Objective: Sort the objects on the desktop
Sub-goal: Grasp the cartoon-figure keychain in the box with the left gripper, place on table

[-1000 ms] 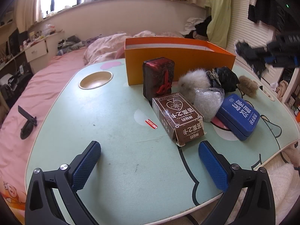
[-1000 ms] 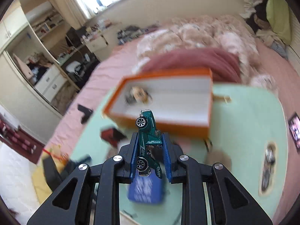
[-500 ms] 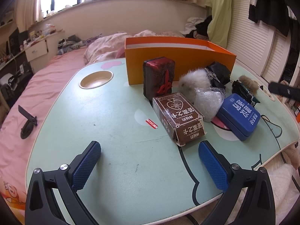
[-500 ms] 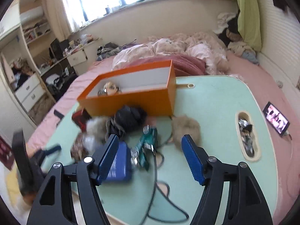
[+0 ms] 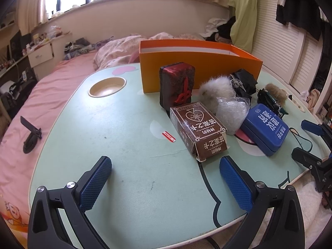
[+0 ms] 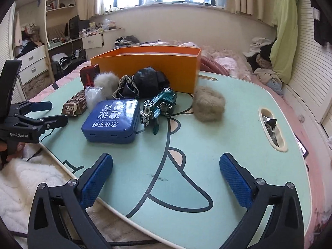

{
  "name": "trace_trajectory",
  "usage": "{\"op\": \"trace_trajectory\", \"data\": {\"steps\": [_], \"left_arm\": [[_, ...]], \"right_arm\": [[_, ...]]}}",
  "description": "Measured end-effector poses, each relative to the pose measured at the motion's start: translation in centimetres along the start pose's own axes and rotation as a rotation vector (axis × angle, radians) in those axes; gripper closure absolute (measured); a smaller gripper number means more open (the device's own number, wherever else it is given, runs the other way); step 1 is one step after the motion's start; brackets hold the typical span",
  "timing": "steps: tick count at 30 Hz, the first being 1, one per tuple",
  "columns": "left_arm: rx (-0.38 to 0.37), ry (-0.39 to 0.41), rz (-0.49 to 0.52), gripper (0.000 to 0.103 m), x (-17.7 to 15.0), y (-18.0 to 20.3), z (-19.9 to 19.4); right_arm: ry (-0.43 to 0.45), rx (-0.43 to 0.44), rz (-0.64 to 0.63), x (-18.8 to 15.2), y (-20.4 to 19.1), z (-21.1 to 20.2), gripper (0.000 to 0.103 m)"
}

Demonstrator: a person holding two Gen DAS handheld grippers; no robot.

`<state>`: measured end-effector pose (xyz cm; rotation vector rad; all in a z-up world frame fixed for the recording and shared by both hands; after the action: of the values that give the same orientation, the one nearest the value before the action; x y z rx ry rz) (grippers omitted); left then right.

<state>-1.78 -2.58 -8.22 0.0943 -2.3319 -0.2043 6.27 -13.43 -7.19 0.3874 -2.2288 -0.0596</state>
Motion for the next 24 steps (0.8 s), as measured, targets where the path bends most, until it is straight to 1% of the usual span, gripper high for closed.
{"op": "trace_trajectory", "data": {"steps": [3,4,7,8,10,11,13,15,17,18,19,20,22,24], "left_arm": [[0.0,0.002,-0.011,0.0,-0.3,-0.5,-0.1],[-0.01,0.002,-0.019,0.001,-0.3,-0.6,-0.3],[-0.061,0.009,-0.058,0.014,0.6,-0.6,-1.3],[-0.083,0.018,-0.067,0.015,1.4,-0.5,-1.8],[-0.101,0.049,-0.062,0.016,3.6,-0.2,-3.0],[-0.1,0.066,-0.053,0.02,4.8,0.0,-3.6],[-0.103,0.097,-0.034,0.026,7.9,0.5,-4.5],[-0.133,0.092,-0.035,0.034,11.1,1.1,-4.7],[-0.158,0.052,-0.049,0.05,14.2,1.4,-3.6],[-0.163,0.015,-0.054,0.052,15.5,1.6,-2.6],[-0.161,-0.02,-0.058,0.057,16.3,1.6,-1.6],[-0.155,-0.072,-0.071,0.059,17.0,1.6,-0.1],[-0.141,-0.165,-0.095,0.059,17.4,1.8,2.7],[-0.112,-0.219,-0.082,0.058,17.3,2.6,5.1]], "right_arm": [[0.01,0.022,-0.001,-0.1,0.1,-0.1,0.001],[0.013,0.032,0.001,-0.2,0.1,-0.2,0.001],[0.034,0.068,0.028,-0.3,0.4,-0.5,0.001],[0.033,0.066,0.028,-0.2,0.4,-0.6,0.001],[0.012,0.028,-0.005,-0.4,0.1,-0.3,0.001],[0.006,0.016,-0.024,-0.4,-0.1,-0.2,0.001],[0.006,0.028,-0.025,-0.3,-0.2,-0.3,0.001],[0.007,0.027,-0.024,-0.4,-0.3,-0.4,0.001],[0.007,0.027,-0.023,-0.5,-0.2,-0.5,0.001],[0.007,0.028,-0.023,-0.5,-0.2,-0.6,0.001],[0.007,0.027,-0.023,-0.5,-0.3,-0.5,0.001],[0.009,0.028,-0.023,-0.5,-0.3,-0.6,0.001],[0.011,0.029,-0.023,-0.6,-0.3,-0.7,0.001],[0.015,0.03,-0.023,-0.6,-0.2,-0.9,0.001]]}}
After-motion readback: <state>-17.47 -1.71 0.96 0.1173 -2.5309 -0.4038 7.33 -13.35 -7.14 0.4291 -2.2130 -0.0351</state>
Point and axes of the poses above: each gripper's, at about its wrist camera, not at the fingertips, and z roughly the way its jaws point, y to its right, x to its top, the point moved 10 cm from there along z, roughly the way its jaws point, and after that the axes turned 10 degrees about -z, right-handed, at the moved point
